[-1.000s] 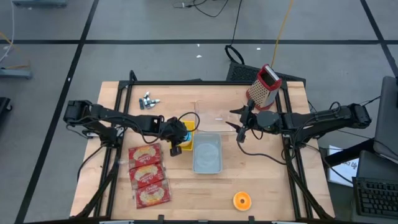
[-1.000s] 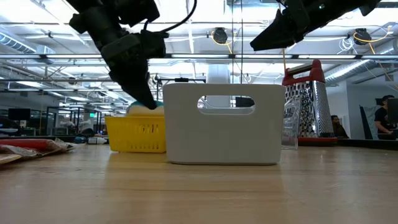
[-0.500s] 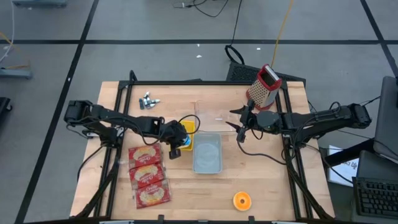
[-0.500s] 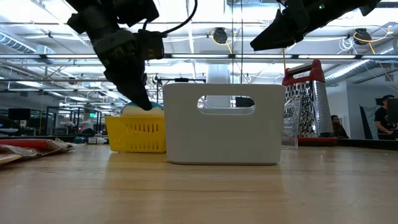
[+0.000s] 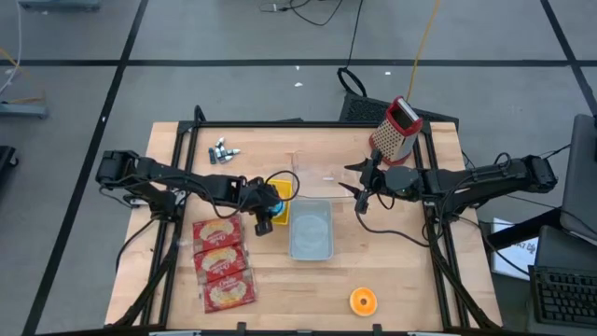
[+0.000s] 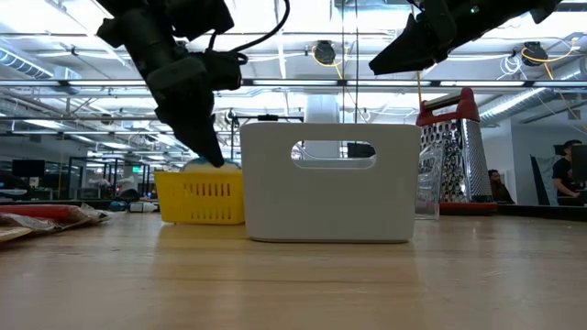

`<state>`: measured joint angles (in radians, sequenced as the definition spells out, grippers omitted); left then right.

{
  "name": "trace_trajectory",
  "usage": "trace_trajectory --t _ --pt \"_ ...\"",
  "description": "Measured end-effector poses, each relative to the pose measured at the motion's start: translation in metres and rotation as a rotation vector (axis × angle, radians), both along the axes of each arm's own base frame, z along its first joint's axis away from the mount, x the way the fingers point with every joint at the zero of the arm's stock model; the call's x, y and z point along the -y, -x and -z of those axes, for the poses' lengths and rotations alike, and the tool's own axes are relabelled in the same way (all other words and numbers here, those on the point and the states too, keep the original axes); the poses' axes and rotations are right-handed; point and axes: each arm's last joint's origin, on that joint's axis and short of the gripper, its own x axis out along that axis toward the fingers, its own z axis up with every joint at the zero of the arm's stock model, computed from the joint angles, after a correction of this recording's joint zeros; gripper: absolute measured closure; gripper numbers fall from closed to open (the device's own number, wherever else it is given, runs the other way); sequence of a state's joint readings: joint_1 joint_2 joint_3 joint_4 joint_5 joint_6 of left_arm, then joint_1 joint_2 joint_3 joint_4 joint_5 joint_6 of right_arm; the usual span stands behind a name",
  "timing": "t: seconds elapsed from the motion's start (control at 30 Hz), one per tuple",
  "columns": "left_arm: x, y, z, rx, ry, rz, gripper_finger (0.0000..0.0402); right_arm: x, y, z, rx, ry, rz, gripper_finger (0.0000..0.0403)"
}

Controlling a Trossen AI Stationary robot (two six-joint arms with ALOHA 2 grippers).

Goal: Pick & Place Food Item
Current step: Put the blue doughnut into the yellow bin, then put the light blue doughnut into the yellow bin

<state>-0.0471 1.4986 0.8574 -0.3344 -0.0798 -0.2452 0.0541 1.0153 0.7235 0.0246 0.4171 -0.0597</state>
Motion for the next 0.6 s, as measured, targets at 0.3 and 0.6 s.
trace_trajectory --t 0.3,0.6 --pt "0.004 0.000 0.000 0.001 0.021 -0.009 0.0165 0.000 0.000 0.000 0.001 -0.003 -0.001 0.0177" --pt "0.000 0.006 -0.018 0.074 0.025 -0.018 0.0149 -0.003 -0.001 0.000 0.013 -0.051 -0.080 0.0177"
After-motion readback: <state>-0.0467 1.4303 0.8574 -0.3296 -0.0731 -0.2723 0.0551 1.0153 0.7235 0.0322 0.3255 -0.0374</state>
